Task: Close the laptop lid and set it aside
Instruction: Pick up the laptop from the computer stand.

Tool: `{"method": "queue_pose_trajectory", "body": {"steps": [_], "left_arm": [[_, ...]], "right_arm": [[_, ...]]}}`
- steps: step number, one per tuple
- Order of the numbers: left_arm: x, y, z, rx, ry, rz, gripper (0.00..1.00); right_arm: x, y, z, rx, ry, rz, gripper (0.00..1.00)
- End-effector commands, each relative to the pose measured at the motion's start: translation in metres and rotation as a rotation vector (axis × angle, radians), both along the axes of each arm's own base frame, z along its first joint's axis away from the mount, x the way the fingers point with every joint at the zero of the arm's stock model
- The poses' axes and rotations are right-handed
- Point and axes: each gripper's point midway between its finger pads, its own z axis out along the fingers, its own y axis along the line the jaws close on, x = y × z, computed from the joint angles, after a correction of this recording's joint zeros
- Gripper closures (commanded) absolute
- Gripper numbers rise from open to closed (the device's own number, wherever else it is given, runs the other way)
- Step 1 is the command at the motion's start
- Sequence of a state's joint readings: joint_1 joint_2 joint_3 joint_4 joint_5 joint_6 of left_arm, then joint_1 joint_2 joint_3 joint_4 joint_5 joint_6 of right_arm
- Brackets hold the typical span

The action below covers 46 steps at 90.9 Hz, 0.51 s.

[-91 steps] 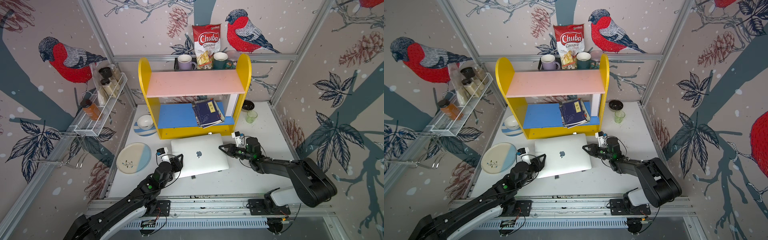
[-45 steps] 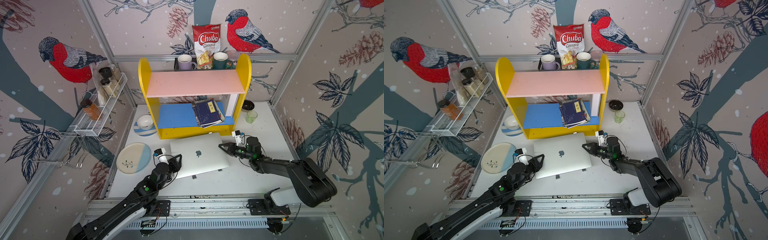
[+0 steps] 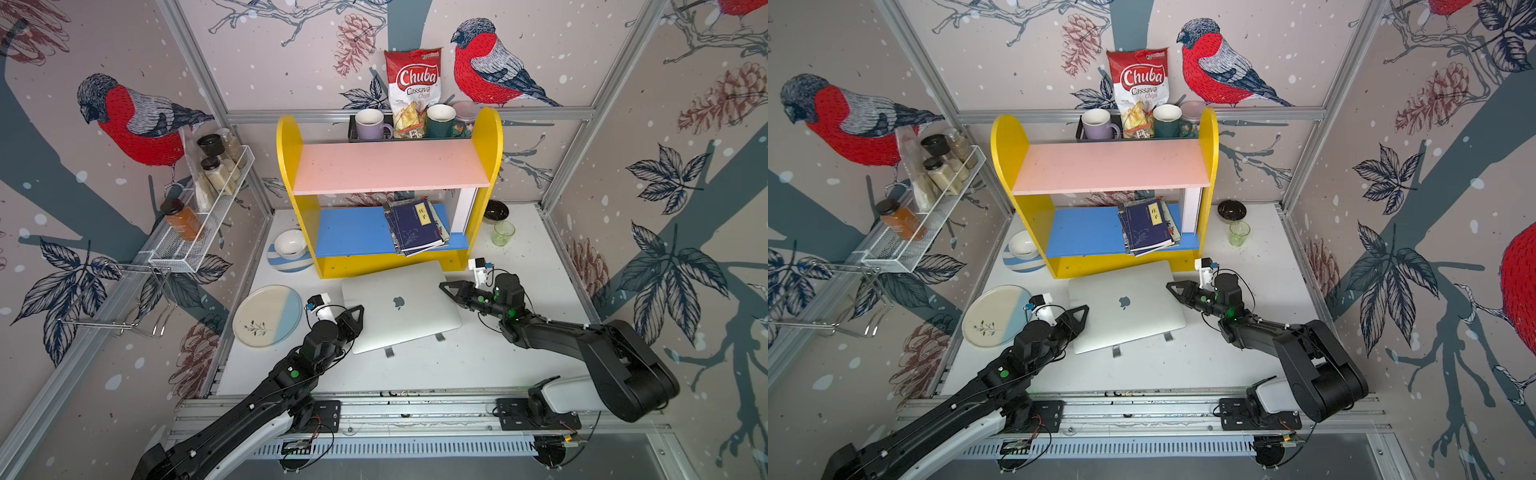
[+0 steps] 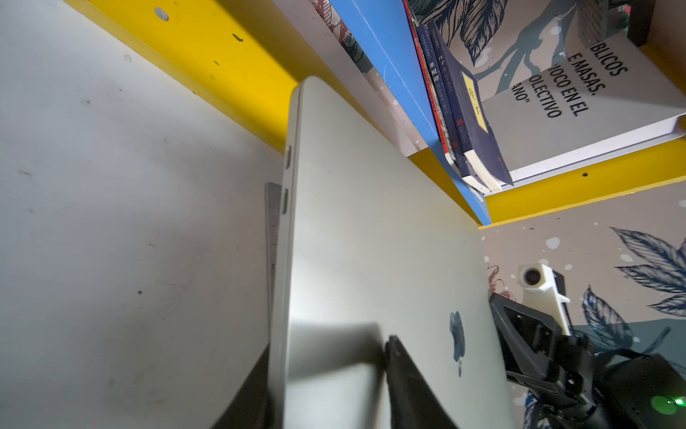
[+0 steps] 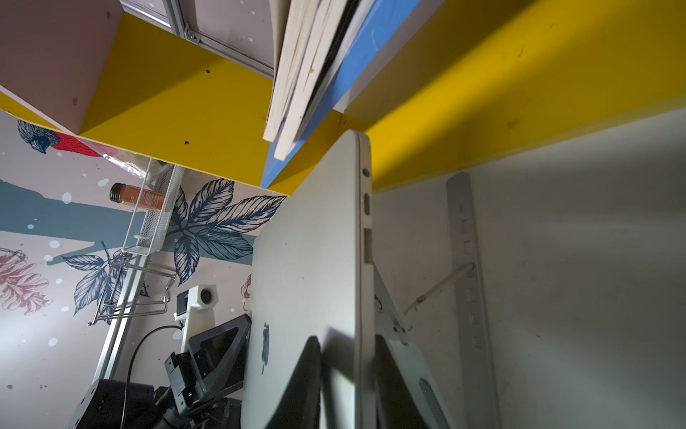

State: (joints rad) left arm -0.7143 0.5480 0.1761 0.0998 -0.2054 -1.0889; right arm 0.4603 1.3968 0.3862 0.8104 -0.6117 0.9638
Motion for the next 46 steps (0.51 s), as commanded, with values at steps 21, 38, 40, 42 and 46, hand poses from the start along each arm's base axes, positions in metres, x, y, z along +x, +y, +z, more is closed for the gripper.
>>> {"method": "queue_pose_trajectory", "body": {"steps": [21,38,40,42,46], "left_arm": [[-0.040,-0.056,0.117,-0.394,-0.244,-0.394,0.78],[-0.043,-0.056,0.134,-0.466,-0.260,-0.409,0.87],[-0.043,-0.056,0.136,-0.475,-0.263,-0.413,0.88],[-0.043,-0.057,0.138,-0.482,-0.265,-0.415,0.89],[-0.044,-0.057,0.141,-0.495,-0.266,-0.421,0.91]], "right_arm": [[-0.059,0.033,0.030,0.108,-0.004,0.343,0.81],[-0.060,0.033,0.031,0.110,-0.006,0.345,0.81],[-0.060,0.033,0.031,0.110,-0.006,0.346,0.81],[-0.060,0.034,0.032,0.110,-0.007,0.346,0.81],[-0.061,0.033,0.032,0.111,-0.008,0.347,0.81]]}}
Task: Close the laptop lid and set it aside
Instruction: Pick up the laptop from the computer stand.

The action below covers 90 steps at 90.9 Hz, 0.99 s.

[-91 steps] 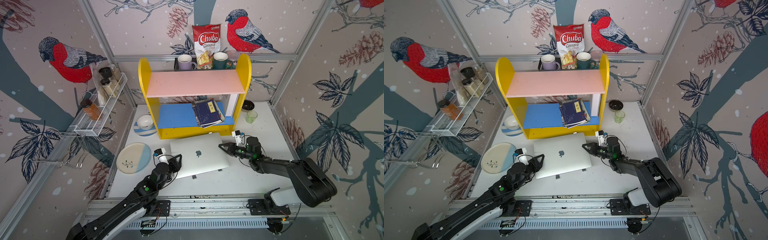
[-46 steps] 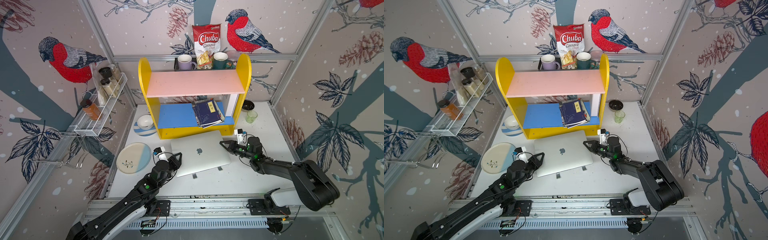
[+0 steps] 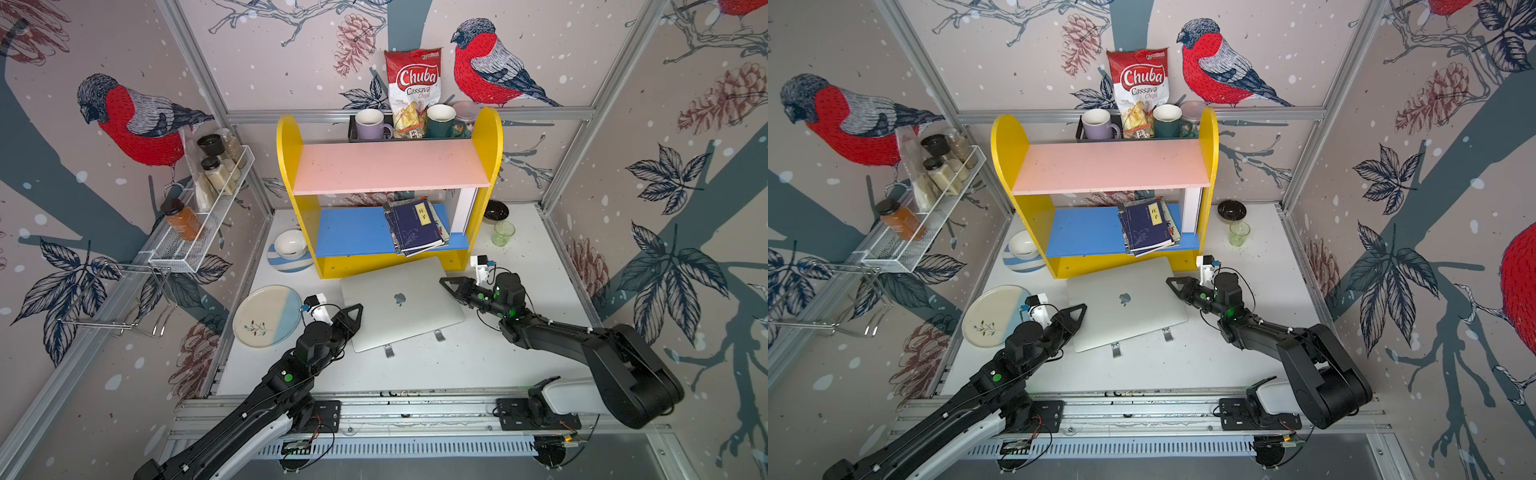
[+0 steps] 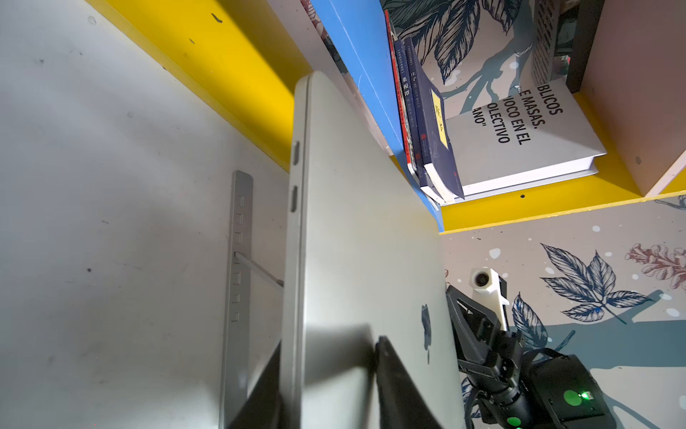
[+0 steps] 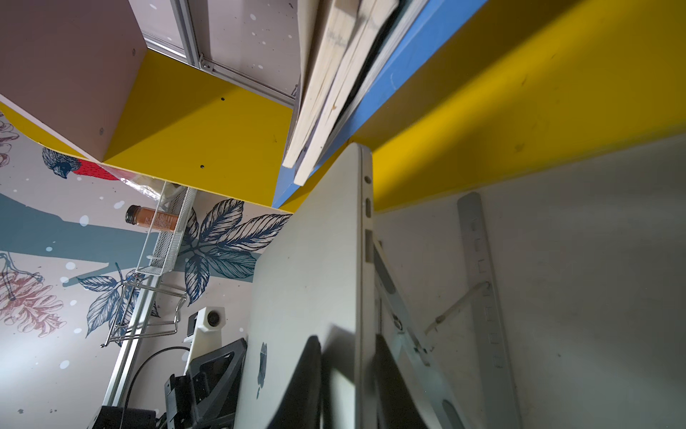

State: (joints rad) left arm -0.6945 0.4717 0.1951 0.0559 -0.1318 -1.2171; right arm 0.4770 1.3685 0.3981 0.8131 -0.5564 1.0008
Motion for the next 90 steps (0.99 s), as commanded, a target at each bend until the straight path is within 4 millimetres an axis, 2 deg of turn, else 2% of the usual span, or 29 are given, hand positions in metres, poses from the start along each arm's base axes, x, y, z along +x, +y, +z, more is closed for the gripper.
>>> {"method": "queue_pose_trajectory", "body": {"steps": [1,12,38,59,69,90], "left_arm": [[-0.037,-0.054,0.124,-0.354,-0.328,-0.381,0.91],[-0.037,-0.057,0.128,-0.395,-0.319,-0.401,1.00],[-0.038,-0.057,0.147,-0.494,-0.351,-0.417,1.00],[-0.039,-0.049,0.164,-0.525,-0.390,-0.390,1.00],[-0.037,-0.048,0.166,-0.541,-0.390,-0.379,1.00],[-0.029,-0.051,0.164,-0.569,-0.353,-0.369,1.00]], "right_arm": [[-0.066,0.033,0.019,0.085,-0.002,0.392,0.81],[-0.067,0.032,0.022,0.086,-0.005,0.392,0.81],[-0.070,0.030,0.030,0.088,-0.017,0.393,0.80],[-0.073,0.028,0.037,0.091,-0.012,0.391,0.62],[-0.075,0.029,0.038,0.107,0.004,0.396,0.59],[-0.085,0.026,0.070,0.210,-0.032,0.413,0.64]]}}
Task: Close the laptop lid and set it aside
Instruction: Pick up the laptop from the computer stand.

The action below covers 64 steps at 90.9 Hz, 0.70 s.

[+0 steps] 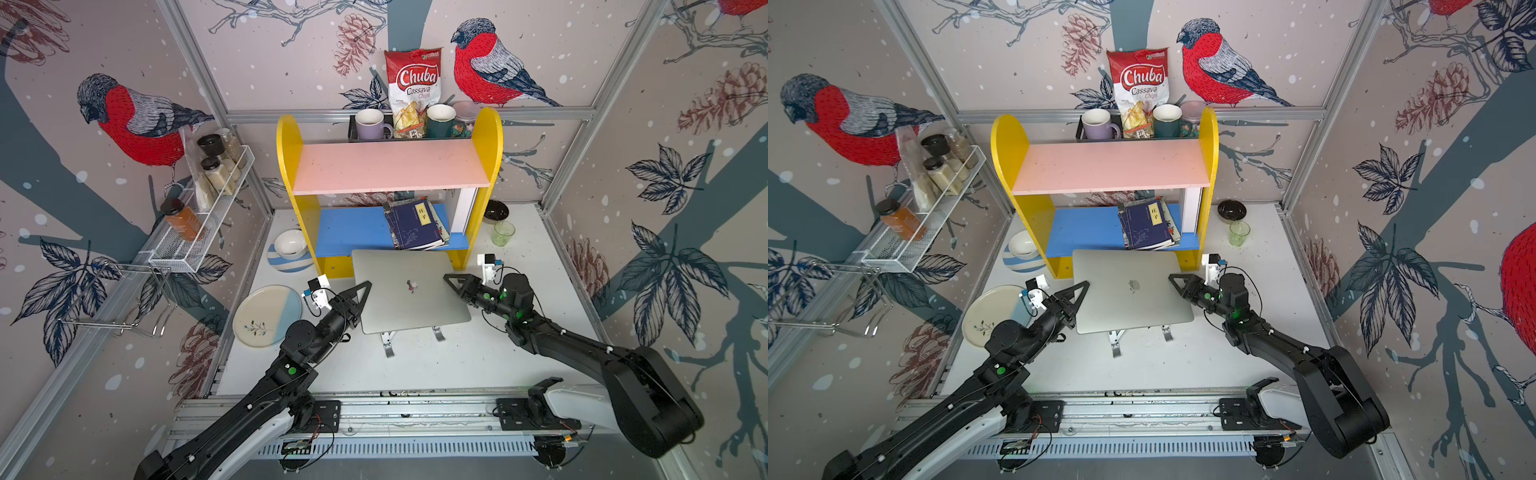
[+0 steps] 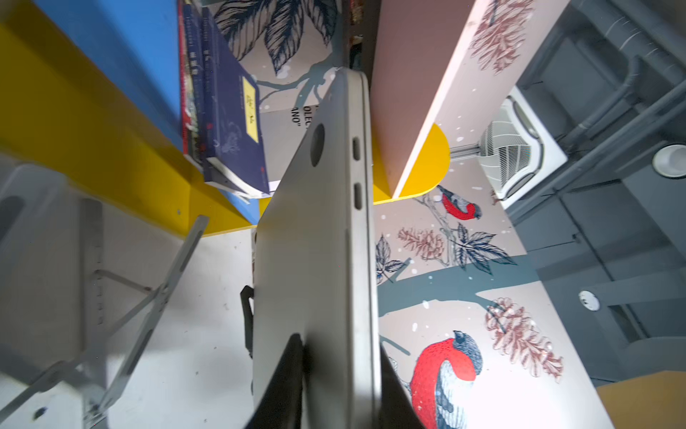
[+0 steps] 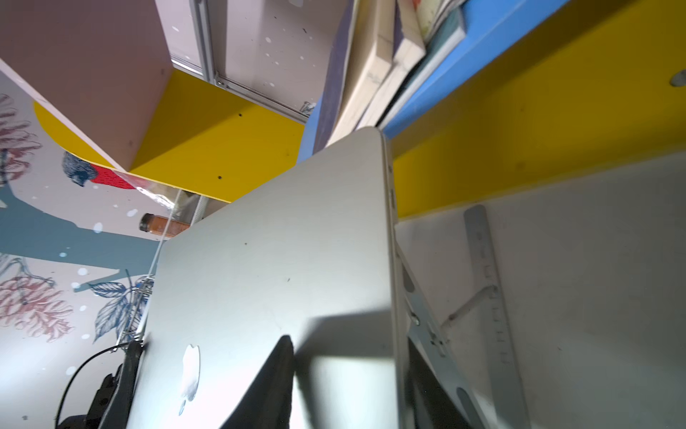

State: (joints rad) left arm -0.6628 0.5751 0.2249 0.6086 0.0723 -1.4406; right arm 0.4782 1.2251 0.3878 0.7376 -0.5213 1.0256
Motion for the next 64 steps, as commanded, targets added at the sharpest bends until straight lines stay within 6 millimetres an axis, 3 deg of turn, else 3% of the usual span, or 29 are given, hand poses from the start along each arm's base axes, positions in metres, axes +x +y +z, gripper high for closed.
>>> {"method": "queue_pose_trajectory", "body": {"steps": [1,20,64], "left_arm": [[-0.029,-0.018,0.042,-0.071,-0.165,-0.181,1.00],[-0.023,-0.024,0.023,-0.039,-0.089,-0.193,1.00],[-0.014,-0.017,-0.036,0.108,0.133,-0.160,1.00]], "right_arm": [[-0.079,0.035,0.043,0.175,-0.014,0.454,0.64],[-0.086,0.033,0.058,0.200,-0.039,0.461,0.79],[-0.102,0.017,0.081,0.170,-0.092,0.444,0.80]]}}
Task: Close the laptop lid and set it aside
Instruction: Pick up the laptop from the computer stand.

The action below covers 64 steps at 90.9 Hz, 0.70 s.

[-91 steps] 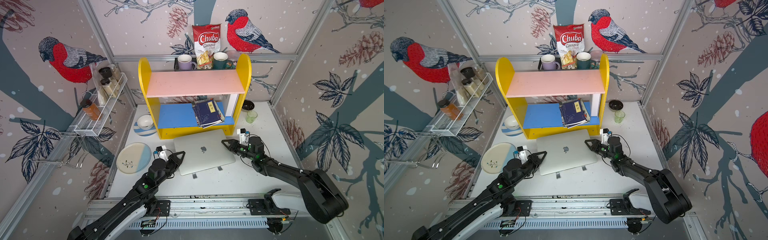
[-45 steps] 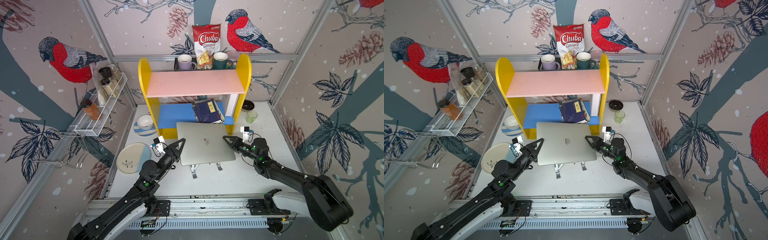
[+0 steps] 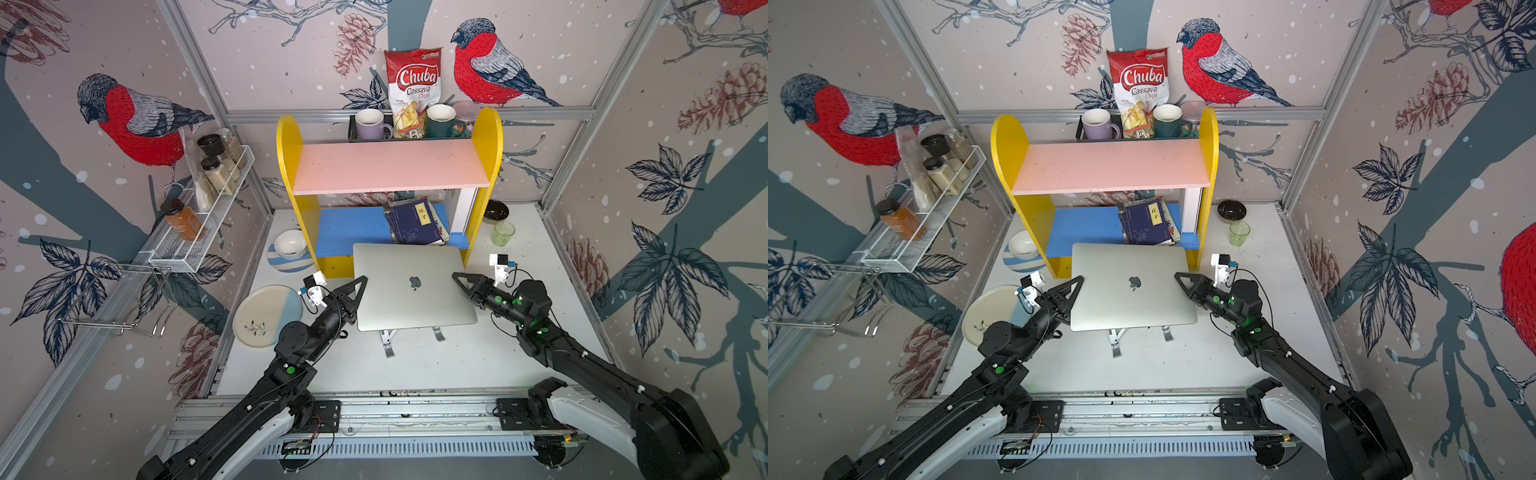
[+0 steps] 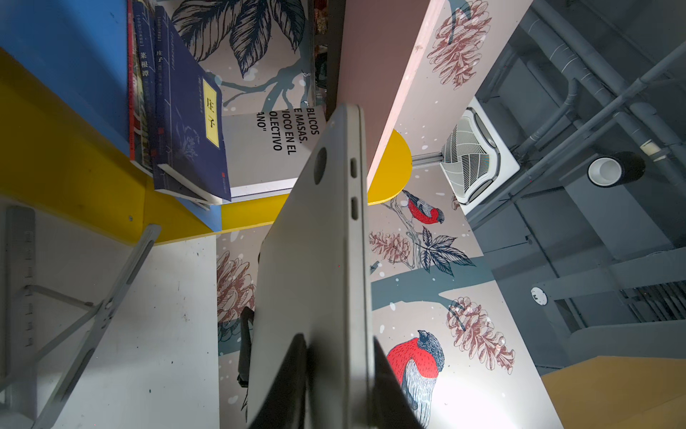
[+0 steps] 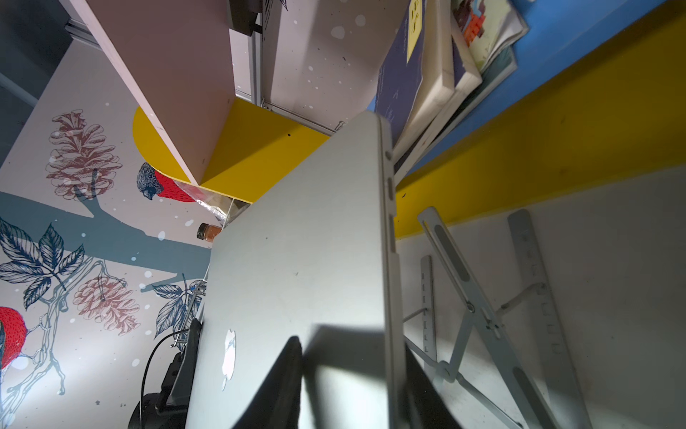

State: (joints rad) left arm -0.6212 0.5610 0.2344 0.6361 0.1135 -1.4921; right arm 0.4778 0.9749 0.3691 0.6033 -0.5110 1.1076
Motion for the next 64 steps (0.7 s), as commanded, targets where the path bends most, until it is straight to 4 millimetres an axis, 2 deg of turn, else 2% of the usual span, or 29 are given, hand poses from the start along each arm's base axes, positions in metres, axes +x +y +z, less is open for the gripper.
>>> {"method": "queue_pose_trajectory", "body": {"steps": [1,18,32,48,64], "left_arm": [[-0.014,-0.023,-0.052,0.175,0.143,-0.155,1.00],[-0.012,-0.025,-0.069,0.215,0.197,-0.160,1.00],[-0.012,-0.023,-0.082,0.240,0.234,-0.159,1.00],[-0.014,-0.020,-0.085,0.249,0.241,-0.157,1.00],[-0.014,-0.019,-0.085,0.255,0.241,-0.160,1.00]], "right_arm": [[-0.078,0.032,0.039,0.080,-0.098,0.461,0.81],[-0.080,0.031,0.043,0.097,-0.093,0.464,0.86],[-0.084,0.029,0.057,0.126,-0.116,0.469,0.87],[-0.088,0.027,0.072,0.152,-0.137,0.466,0.88],[-0.092,0.025,0.083,0.176,-0.137,0.470,0.93]]}}
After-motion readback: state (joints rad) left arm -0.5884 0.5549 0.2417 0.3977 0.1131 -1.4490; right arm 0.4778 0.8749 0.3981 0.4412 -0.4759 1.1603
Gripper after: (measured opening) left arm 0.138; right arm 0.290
